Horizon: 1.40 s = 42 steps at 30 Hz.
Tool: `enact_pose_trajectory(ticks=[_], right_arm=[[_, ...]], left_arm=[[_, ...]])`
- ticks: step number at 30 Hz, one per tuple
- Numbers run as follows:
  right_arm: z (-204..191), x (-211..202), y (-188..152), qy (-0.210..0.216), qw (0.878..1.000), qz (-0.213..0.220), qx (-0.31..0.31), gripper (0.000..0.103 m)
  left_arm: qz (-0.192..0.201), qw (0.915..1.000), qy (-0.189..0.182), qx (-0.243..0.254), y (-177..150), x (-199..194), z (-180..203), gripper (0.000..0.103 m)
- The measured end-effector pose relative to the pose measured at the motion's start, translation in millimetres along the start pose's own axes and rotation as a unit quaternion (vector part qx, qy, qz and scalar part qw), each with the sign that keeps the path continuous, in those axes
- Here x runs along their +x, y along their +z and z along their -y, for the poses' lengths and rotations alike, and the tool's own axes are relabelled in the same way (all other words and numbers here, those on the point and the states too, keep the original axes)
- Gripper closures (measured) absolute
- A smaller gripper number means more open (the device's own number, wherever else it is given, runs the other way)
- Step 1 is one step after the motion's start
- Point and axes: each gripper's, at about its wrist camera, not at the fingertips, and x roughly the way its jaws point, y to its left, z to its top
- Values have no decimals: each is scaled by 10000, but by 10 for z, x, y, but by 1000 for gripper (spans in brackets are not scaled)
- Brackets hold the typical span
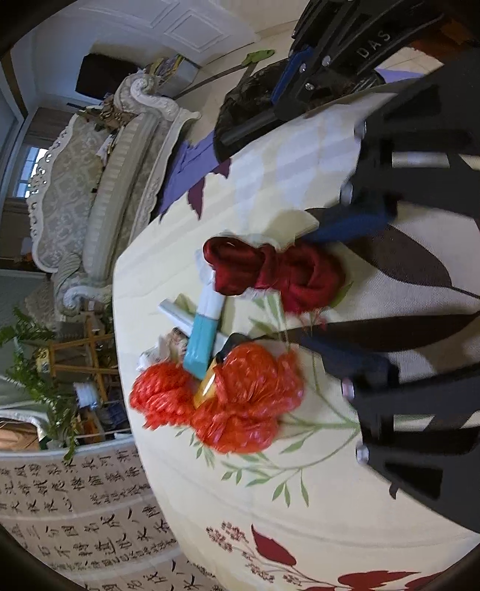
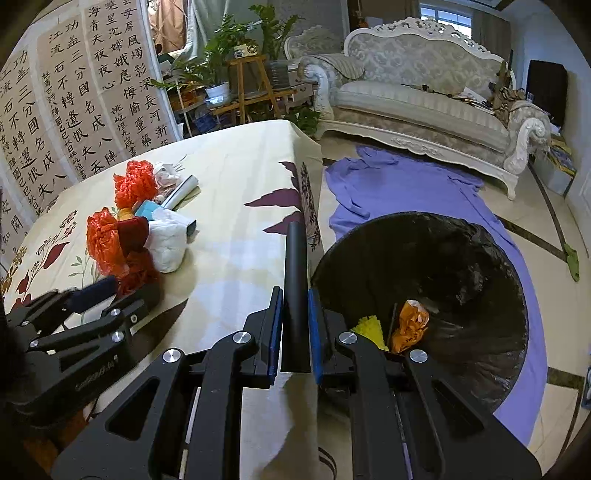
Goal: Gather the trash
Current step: 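Grasp the black tube with the right tool while the left tool closes on the dark red cloth, then carry the dark red cloth and black tube over the black bin with both tools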
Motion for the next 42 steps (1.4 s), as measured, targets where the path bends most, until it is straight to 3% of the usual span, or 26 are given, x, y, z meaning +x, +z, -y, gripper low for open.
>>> enact_pose_trajectory(ticks=[1,4,12,19,33,42], right_arm=[[13,0,-5,1,10000,-2,13,90],[42,0,-13,7,10000,-1,40,90],[109,-68,-27,8,9999,66,95,90],[277,-192,-38,-153,9994,195,236,90],[943,-411,-93,-781,9930,440,773,90],[1204,-362,-48,-913,9898,527,959,89]], left_arm=[[18,10000,-76,-8,-8,-7,-3,75],[50,9996,-274,-71,-39,-37,-35,81],[179,9991,-378,-110,-105,-232,-11,81],[367,9974,-620,88,-23,-369,249,81],[420,9905,-1062,767,175,-146,1136,81],[383,9888,-1034,1004,272,34,1375,81]])
